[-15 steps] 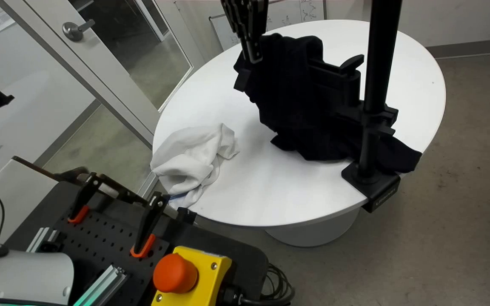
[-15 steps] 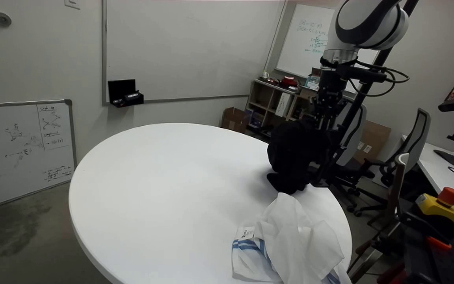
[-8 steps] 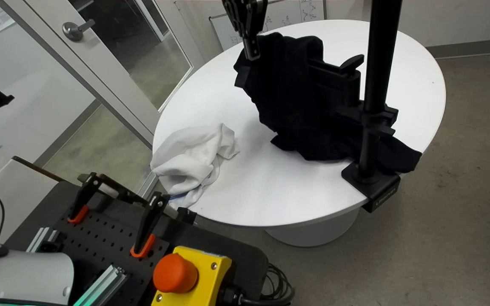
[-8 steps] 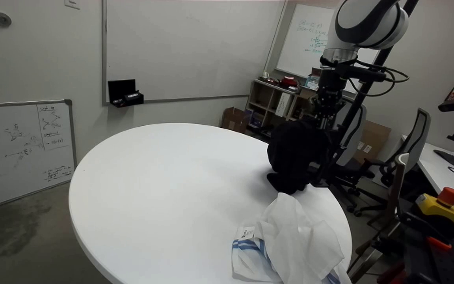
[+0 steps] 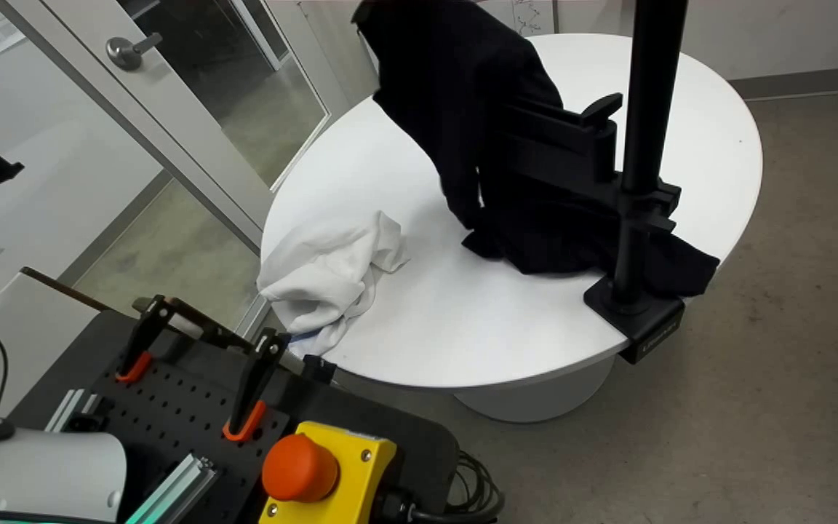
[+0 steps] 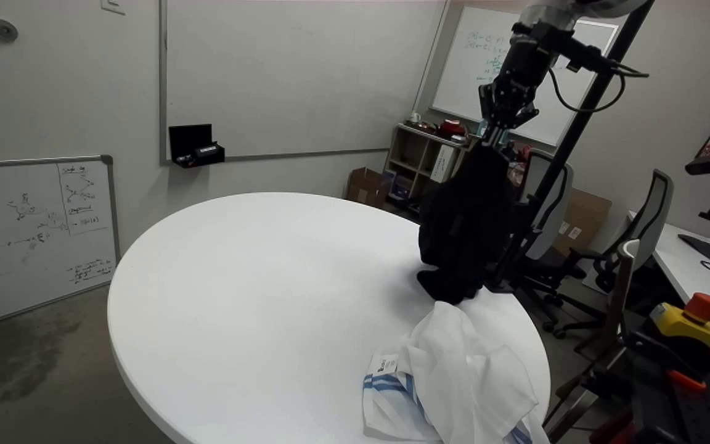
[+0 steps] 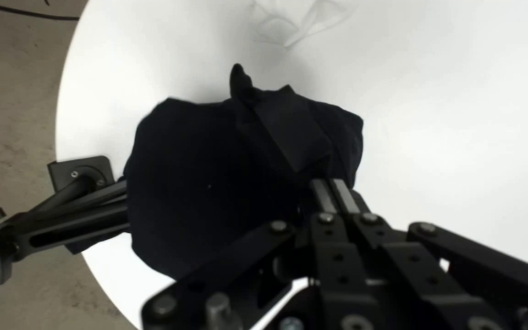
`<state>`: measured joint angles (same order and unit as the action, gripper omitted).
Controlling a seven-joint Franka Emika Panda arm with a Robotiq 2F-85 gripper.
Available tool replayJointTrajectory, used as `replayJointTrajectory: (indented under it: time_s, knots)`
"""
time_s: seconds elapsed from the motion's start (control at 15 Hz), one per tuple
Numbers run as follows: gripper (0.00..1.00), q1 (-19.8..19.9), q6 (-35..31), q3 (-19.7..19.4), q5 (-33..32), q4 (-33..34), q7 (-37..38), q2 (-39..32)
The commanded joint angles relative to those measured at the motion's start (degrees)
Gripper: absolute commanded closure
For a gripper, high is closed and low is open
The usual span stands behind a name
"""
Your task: Place the black t-shirt on the table
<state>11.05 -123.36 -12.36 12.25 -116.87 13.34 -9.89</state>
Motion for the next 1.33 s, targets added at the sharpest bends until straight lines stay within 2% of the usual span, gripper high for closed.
replayJointTrajectory:
  time_s: [0.0, 0.47, 0.8, 1.27]
  knots:
    - [0.99, 0.3, 3.6, 1.5, 5.8, -0.2, -4.0, 7.4]
    - [0.99, -1.7, 10.2, 2.4, 15.2, -0.7, -11.6, 18.8]
    - [0.99, -3.7, 15.4, 2.2, 19.4, -0.9, -14.9, 24.8]
    - [0.99, -6.2, 20.5, 3.6, 18.1, -3.5, -16.5, 29.4]
